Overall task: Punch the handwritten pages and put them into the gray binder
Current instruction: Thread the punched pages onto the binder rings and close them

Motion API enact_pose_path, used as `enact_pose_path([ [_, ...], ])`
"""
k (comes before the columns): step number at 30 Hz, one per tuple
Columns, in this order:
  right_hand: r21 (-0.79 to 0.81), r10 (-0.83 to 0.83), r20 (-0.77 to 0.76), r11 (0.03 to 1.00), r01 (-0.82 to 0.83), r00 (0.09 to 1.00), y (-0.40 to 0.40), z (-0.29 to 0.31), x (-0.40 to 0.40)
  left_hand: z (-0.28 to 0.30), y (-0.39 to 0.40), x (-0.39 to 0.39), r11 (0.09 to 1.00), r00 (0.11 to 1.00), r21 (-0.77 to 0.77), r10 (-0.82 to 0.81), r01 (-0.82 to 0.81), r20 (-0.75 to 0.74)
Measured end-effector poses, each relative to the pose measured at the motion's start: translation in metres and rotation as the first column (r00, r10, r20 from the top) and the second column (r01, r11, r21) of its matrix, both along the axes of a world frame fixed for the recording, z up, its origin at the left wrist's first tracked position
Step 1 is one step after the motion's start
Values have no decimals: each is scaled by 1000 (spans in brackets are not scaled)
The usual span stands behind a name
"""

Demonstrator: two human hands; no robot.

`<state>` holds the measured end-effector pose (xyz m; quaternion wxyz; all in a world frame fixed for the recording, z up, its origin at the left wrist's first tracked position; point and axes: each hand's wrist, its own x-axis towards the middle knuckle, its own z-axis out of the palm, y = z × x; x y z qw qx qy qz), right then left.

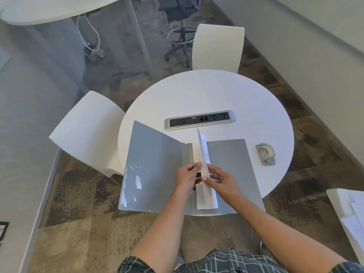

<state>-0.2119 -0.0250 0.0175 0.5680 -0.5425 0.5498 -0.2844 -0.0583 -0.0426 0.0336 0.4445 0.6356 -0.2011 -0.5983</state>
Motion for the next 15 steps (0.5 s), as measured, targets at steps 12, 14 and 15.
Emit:
enact_pose_path([
  [12, 181, -354, -96, 913, 366, 930, -23, 1, -52, 22, -2, 91, 997, 671, -47, -3, 56, 742],
  [14, 209, -365, -124, 899, 384, 923, -25, -7, -62, 27, 1, 109, 996, 520, 5, -52, 90, 853],
  [15, 224, -365, -141, 894, 388, 920, -25, -12, -65, 28, 2, 116, 994, 438, 35, -76, 101, 896],
])
